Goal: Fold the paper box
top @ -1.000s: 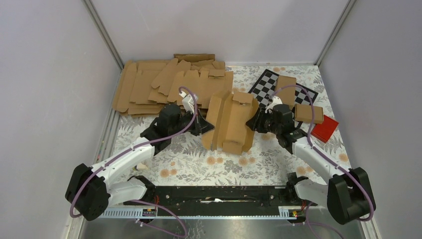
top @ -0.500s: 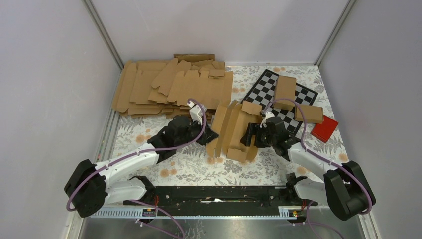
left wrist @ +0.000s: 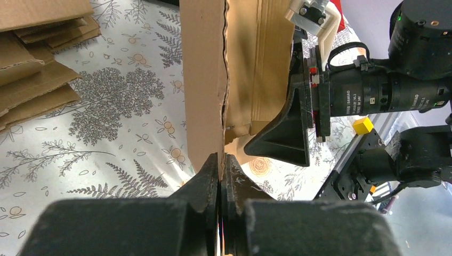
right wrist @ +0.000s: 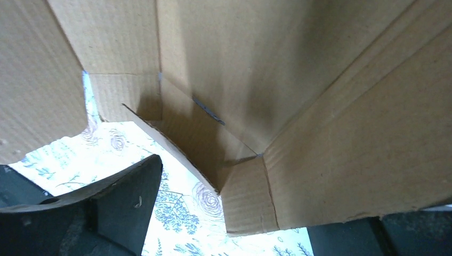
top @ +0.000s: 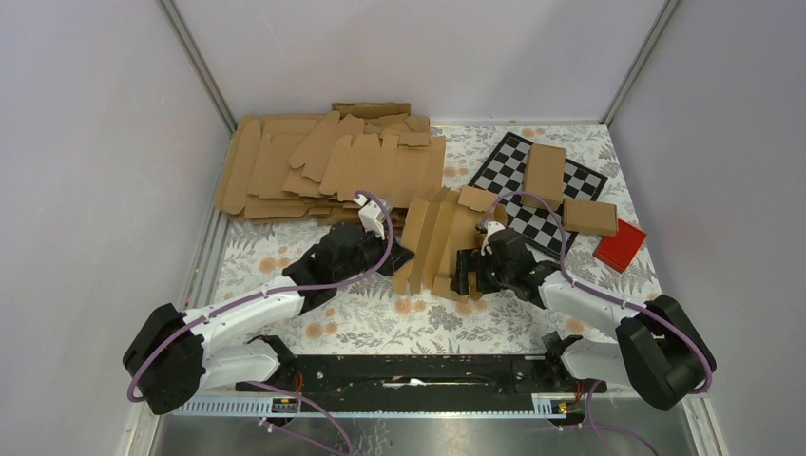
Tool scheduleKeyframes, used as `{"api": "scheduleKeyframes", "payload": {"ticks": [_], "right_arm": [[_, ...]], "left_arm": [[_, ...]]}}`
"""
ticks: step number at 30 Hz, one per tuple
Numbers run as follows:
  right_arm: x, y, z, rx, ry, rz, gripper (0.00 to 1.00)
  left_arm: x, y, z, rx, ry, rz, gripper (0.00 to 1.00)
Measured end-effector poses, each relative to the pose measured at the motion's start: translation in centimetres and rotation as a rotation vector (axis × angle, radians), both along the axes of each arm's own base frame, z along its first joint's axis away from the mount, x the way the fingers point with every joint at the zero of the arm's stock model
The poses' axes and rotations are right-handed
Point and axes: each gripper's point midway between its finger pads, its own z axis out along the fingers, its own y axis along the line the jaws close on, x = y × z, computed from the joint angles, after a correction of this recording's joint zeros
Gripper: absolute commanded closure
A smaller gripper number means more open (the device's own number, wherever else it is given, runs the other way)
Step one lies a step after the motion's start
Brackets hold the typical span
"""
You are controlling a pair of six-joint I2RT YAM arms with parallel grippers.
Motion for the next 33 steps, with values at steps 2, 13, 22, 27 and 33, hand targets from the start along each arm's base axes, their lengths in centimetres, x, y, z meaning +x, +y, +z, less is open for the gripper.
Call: {"api": "scheduleKeyframes", "payload": {"ticks": [2, 13, 22, 27, 33], "right_arm": [[-0.1, -0.2, -0.2, -0.02, 0.002, -0.005, 0.0], [2.0, -2.6, 0.4, -0.09, -0.073, -0.198, 0.1], [2.6, -3.6, -0.8, -0.148, -0.04, -0.286, 0.07], [2.7, -4.5, -1.0, -0.182, -0.04, -0.331, 0.02], [2.9, -5.2, -0.8, -0.214, -0.046, -0.358, 0.01]], "left_arm": [[0.1, 0.1, 0.0, 0.002, -0.005, 0.006, 1.0], [0.8, 0.5, 0.0, 0.022, -0.035, 0.034, 1.0], [0.8, 0.7, -0.1, 0.033, -0.051, 0.04, 1.0], [0.9, 0.8, -0.1, 0.043, -0.061, 0.046, 1.0], [1.0, 0.9, -0.1, 0.049, -0.066, 0.052, 1.0]]}}
